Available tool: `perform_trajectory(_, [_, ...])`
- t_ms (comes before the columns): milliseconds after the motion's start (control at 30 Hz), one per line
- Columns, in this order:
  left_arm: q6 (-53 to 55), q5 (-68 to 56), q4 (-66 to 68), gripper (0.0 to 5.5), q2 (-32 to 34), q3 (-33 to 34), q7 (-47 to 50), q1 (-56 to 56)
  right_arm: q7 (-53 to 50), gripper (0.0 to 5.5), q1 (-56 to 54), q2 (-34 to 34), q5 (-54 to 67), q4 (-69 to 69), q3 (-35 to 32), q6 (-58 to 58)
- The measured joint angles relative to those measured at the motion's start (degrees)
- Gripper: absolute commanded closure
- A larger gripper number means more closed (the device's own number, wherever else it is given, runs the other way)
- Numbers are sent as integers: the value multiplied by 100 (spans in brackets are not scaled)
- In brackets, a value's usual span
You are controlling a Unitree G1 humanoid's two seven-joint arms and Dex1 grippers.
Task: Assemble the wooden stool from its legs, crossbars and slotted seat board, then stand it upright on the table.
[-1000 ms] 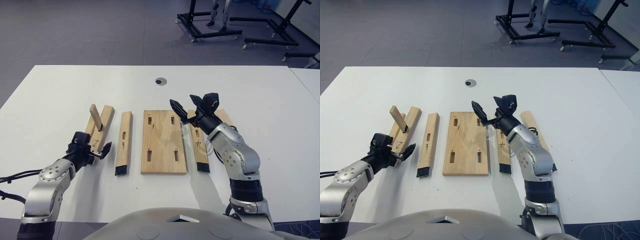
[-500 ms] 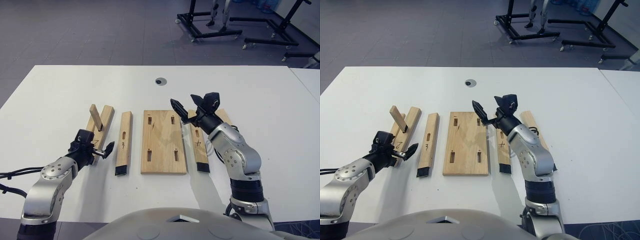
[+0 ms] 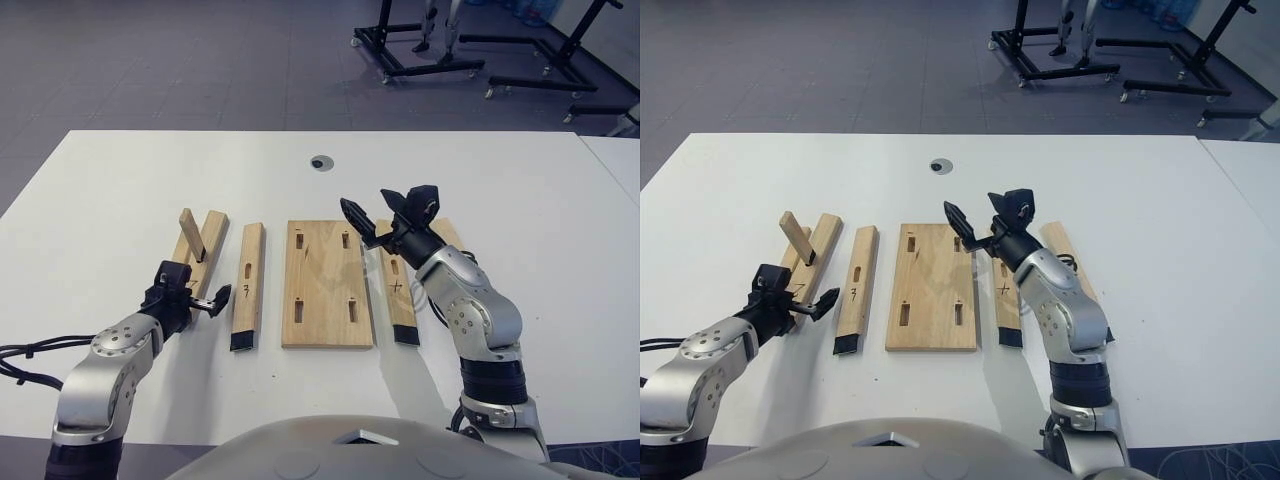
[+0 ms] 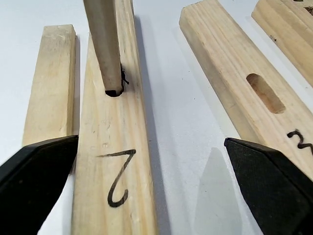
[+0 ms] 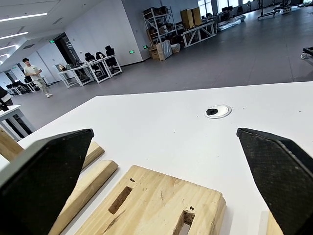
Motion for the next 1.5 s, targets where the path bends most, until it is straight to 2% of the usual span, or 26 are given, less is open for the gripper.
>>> perform_trajectory(33, [43, 76, 0, 14, 56, -87, 32, -38, 0, 10, 0, 0, 0, 0, 0, 0])
perform_trajectory(233, [366, 219, -20, 124, 276, -341, 35, -281, 3, 10, 3, 5, -1, 0, 11, -2])
perform_trajectory(500, [874, 443, 300, 260, 932, -140, 26, -606, -1, 10, 36, 9, -2, 0, 21, -5])
perform_trajectory(667, [889, 509, 293, 335, 968, -280, 0, -565, -3, 10, 39, 9, -2, 0, 20, -5])
perform_trajectory(1133, [882, 274, 256, 338, 748, -141, -294, -659, -3, 10, 42, 2, -1, 2, 10, -4])
perform_trajectory(1267, [1098, -160, 186, 338, 571, -101, -521, -1396, 3, 10, 25, -6, -1, 24, -7, -4])
perform_trajectory(1367, [1183, -480, 181, 338, 420, 209, -574, -2265, 36, 10, -91, -20, -1, 122, -16, -4])
perform_trajectory(1500, [1046, -944, 394, 338, 356, 617, -863, -2775, 123, 10, -383, -37, 357, 261, -297, 232])
